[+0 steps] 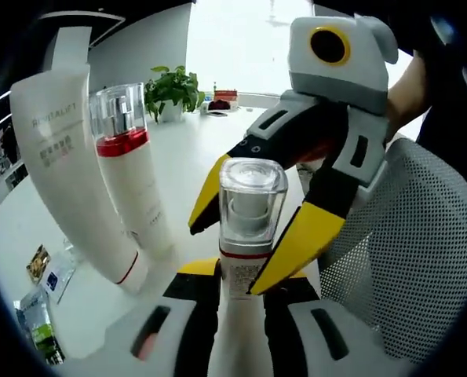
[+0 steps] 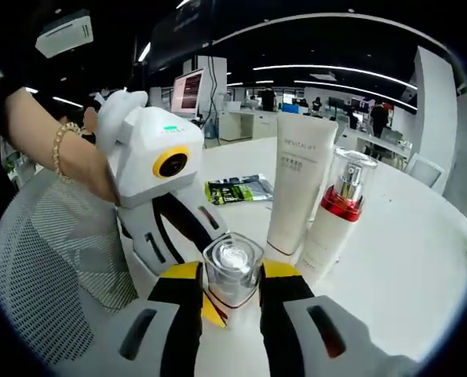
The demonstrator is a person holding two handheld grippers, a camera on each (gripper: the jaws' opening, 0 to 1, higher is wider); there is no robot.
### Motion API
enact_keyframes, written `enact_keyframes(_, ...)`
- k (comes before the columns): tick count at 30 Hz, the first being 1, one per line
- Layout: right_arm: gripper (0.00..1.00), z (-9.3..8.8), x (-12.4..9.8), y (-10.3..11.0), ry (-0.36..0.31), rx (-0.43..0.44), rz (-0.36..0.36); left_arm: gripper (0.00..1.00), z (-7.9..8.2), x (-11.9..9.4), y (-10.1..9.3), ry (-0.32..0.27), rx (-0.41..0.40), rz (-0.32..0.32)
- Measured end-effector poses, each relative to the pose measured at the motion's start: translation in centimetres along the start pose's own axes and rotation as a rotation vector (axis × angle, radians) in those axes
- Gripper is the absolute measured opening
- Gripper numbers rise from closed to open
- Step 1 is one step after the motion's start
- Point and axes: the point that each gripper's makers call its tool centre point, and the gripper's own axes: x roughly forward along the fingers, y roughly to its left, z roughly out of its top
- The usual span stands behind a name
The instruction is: Arrange the skincare products in the storage area until every visible bottle or jar stands upright without overlapping.
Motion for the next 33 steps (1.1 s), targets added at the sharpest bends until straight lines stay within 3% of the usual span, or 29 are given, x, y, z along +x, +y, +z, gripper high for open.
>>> enact_keyframes(16,0.35,-0.9,-1.4,-2.1,-0.003,0.034,-0.034,0.2,1.3,1.4,2.2,-0.013,0.016,-0.056)
enact_keyframes(20,0.36,-1.5,-2.1,-2.7,0.004,0.054,-0.057,0.2,1.6,1.8,3.1,-0.029,0.004,-0.05)
enact_keyframes(23,0.37,-1.1,-2.9,-3.2,-0.033,0.119,-0.053,0.19,1.8,1.8,3.7,-0.031,-0.003,-0.043)
enact_keyframes(33,0.37,-2.6,-4.1,-5.2,-0.018,0.151,-0.119,0.2,2.0,2.0,4.2,-0.03,0.001,-0.043)
